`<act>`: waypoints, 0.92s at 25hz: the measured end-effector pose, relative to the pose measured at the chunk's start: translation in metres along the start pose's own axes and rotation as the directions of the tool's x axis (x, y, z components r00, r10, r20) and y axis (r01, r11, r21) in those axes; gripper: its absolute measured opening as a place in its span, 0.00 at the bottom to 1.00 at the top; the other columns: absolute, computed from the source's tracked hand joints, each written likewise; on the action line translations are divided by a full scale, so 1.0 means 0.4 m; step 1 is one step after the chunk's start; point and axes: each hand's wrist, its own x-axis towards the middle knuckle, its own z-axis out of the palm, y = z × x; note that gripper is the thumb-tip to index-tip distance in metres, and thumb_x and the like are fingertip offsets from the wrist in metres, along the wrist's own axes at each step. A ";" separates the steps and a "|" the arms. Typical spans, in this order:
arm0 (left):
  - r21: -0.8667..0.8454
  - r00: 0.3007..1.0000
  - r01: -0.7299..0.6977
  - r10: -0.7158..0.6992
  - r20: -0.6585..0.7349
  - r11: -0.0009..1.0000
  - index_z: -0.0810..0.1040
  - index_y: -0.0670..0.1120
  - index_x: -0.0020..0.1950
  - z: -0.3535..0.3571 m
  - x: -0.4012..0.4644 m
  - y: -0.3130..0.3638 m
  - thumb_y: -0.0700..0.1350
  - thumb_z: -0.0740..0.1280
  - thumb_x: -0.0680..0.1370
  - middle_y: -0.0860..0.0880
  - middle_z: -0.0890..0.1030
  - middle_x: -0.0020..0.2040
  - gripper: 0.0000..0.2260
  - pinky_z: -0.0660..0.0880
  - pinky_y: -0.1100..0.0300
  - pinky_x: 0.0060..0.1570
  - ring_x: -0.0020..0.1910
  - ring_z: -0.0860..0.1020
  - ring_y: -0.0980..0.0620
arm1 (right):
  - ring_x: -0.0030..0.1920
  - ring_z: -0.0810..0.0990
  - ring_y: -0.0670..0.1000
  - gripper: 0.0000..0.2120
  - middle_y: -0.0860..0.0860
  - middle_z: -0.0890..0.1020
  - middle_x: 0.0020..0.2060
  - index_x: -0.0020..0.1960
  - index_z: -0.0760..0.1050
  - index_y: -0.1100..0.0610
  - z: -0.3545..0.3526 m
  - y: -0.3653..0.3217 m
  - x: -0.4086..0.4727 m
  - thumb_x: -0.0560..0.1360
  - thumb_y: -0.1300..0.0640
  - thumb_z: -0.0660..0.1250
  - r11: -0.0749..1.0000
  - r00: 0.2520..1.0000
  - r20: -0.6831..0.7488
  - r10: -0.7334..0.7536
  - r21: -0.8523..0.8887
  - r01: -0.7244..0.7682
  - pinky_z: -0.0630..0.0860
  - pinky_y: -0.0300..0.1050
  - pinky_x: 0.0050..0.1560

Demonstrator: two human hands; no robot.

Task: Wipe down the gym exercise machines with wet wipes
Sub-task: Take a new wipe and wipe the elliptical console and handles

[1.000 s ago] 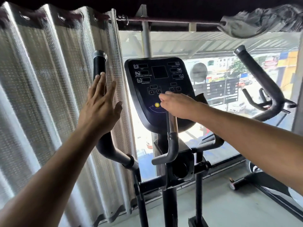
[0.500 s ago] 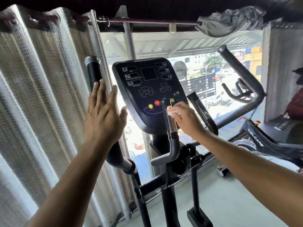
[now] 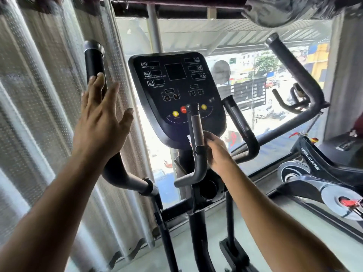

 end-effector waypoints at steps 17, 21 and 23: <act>0.004 0.999 0.015 -0.015 -0.044 1.000 0.56 0.46 0.85 -0.002 -0.001 -0.011 0.51 0.67 0.83 0.46 0.53 0.85 0.34 0.52 0.52 0.80 0.84 0.49 0.49 | 0.48 0.79 0.45 0.08 0.47 0.85 0.50 0.54 0.84 0.57 0.098 -0.143 0.067 0.79 0.63 0.68 0.183 0.572 0.207 -0.793 -0.816 0.549 0.71 0.27 0.48; 0.002 1.000 0.008 -0.008 -0.020 1.000 0.56 0.45 0.85 -0.006 0.000 -0.005 0.51 0.66 0.83 0.45 0.53 0.85 0.33 0.52 0.48 0.81 0.84 0.49 0.48 | 0.48 0.75 0.54 0.11 0.48 0.85 0.46 0.53 0.86 0.56 0.152 -0.201 0.096 0.75 0.67 0.71 -0.555 0.502 0.738 -0.450 -0.672 0.490 0.76 0.45 0.43; -0.005 1.000 0.007 -0.007 -0.017 1.000 0.56 0.46 0.85 -0.009 -0.003 -0.007 0.51 0.66 0.83 0.45 0.53 0.85 0.33 0.54 0.46 0.81 0.84 0.50 0.47 | 0.50 0.76 0.55 0.10 0.51 0.84 0.45 0.52 0.83 0.58 0.228 -0.252 0.108 0.75 0.69 0.70 -0.717 0.692 0.704 -0.162 -0.565 0.408 0.76 0.49 0.40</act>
